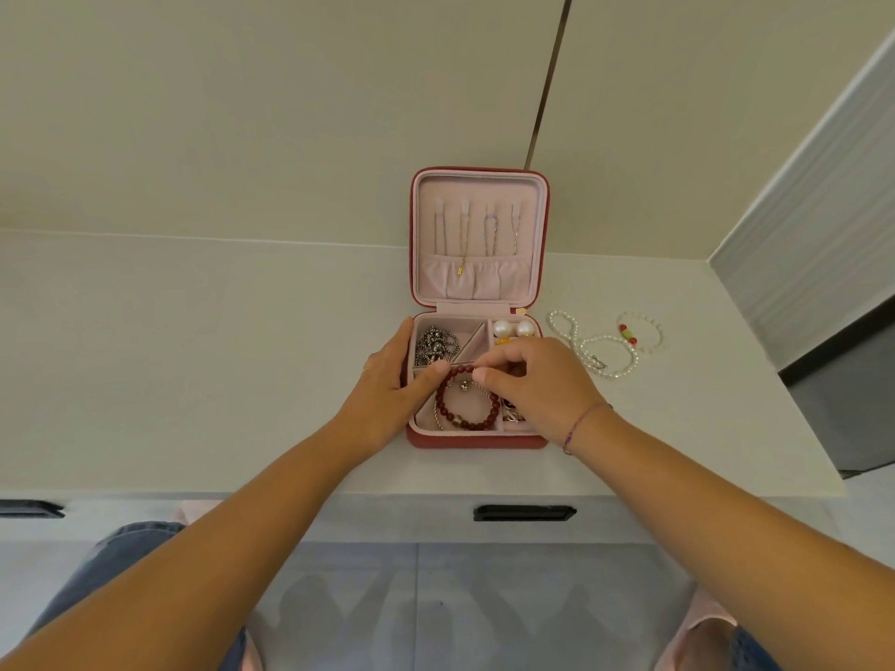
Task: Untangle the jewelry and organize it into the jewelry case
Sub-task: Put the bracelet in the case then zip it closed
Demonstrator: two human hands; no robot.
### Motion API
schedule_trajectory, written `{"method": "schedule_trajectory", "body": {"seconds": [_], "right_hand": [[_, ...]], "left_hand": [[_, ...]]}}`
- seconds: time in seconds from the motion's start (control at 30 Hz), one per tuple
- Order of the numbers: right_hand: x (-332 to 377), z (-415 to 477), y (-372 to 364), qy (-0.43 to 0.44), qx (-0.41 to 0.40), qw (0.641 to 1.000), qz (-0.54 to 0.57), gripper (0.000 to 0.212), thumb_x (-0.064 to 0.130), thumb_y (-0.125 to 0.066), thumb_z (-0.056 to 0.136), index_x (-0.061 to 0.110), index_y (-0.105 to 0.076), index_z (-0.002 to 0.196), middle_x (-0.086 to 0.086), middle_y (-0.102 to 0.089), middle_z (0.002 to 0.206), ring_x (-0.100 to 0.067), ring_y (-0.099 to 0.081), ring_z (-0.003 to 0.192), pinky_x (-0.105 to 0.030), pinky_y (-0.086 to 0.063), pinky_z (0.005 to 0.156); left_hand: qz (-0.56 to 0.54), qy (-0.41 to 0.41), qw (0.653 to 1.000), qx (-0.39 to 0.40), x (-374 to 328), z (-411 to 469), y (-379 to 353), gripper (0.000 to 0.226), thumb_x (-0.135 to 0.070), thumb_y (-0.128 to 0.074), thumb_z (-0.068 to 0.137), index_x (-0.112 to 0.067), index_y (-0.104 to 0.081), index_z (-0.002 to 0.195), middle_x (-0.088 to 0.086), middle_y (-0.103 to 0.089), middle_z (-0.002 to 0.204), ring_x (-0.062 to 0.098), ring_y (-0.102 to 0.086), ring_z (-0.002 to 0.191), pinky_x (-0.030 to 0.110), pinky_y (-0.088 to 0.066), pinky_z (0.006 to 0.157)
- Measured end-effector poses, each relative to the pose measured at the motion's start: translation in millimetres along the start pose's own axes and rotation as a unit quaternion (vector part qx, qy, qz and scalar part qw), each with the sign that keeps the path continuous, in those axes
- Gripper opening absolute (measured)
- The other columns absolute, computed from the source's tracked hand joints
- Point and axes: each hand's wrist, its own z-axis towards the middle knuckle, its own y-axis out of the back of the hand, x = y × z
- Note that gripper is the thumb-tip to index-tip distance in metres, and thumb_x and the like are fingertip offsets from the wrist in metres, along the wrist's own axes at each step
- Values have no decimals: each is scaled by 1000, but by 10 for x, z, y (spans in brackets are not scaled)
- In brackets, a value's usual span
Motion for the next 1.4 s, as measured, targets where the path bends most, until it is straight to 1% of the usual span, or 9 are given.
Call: {"method": "schedule_trajectory", "body": {"seconds": [0.17, 0.4, 0.5, 0.57, 0.7, 0.87, 1.13, 1.27, 1.4], "right_hand": [[-53, 48, -33, 22, -12, 996, -82, 13, 22, -67, 85, 23, -74, 96, 0, -53, 89, -13, -53, 81, -27, -44, 76], [-139, 84, -109, 41, -34, 992, -118, 7, 23, -71, 81, 23, -73, 87, 9, -43, 84, -16, -52, 90, -41, -43, 89], [-158, 73, -88, 61, -33, 994, -87, 5, 23, -69, 83, 26, -72, 84, 11, -43, 83, -9, -49, 81, -30, -43, 83], [-215, 93, 17, 52, -74, 995, -35, 7, 21, -71, 82, 28, -71, 83, 7, -46, 85, -3, -47, 75, -16, -40, 75], [-598, 166, 376, -13, -201, 979, -2, 10, 18, -72, 80, 21, -71, 90, 0, -52, 90, -3, -49, 72, -9, -41, 73], [-1165, 214, 754, -129, -299, 945, -20, 18, 20, -72, 80, 13, -70, 97, -2, -52, 93, -17, -53, 83, -35, -45, 91], [-1379, 336, 964, -288, -314, 904, -40, 31, 44, -69, 80, 20, -66, 100, 5, -58, 92, -25, -55, 104, -39, -28, 99], [-1315, 429, 992, -330, -287, 898, -54, 22, 40, -68, 82, 21, -72, 91, -4, -67, 93, -31, -57, 100, -39, -28, 95], [-1336, 456, 1020, -332, -286, 898, -25, 20, 30, -67, 80, 12, -74, 85, -6, -63, 80, -30, -58, 82, -34, -41, 83]], "left_hand": [[-6, -5, 1000, 7, 25, 12, -3, 46, -26, -61, 92, -27, -43, 134, -12, -66, 114, 3, -62, 104, 16, -50, 83], [5, -1, 1000, -2, 106, 36, -6, 56, -17, -69, 86, -31, -43, 134, -11, -65, 115, 6, -62, 105, 29, -52, 89], [10, 3, 1000, -5, 94, 25, -10, 58, -16, -68, 86, -32, -41, 135, -16, -64, 113, -1, -61, 102, 19, -50, 84], [13, 10, 1000, -7, 97, 27, -8, 59, -18, -69, 86, -35, -41, 135, -18, -63, 113, -1, -60, 103, 22, -50, 87], [15, 20, 1000, -6, 94, 22, -12, 57, -19, -68, 86, -36, -41, 134, -18, -63, 115, 0, -60, 105, 31, -50, 92], [39, 32, 999, -9, 128, 23, -26, 59, -38, -67, 84, -44, -37, 134, -19, -58, 122, 11, -53, 116, 45, -46, 98], [50, 40, 998, -12, 151, 27, -36, 59, -34, -66, 85, -44, -36, 135, -18, -57, 122, 13, -51, 117, 46, -45, 99], [53, 38, 998, -12, 141, 26, -31, 58, -34, -66, 86, -44, -36, 135, -18, -57, 123, 13, -50, 117, 45, -45, 99], [52, 34, 998, -13, 142, 32, -33, 56, -28, -66, 88, -40, -38, 135, -19, -57, 121, 4, -49, 113, 29, -42, 93]]}}
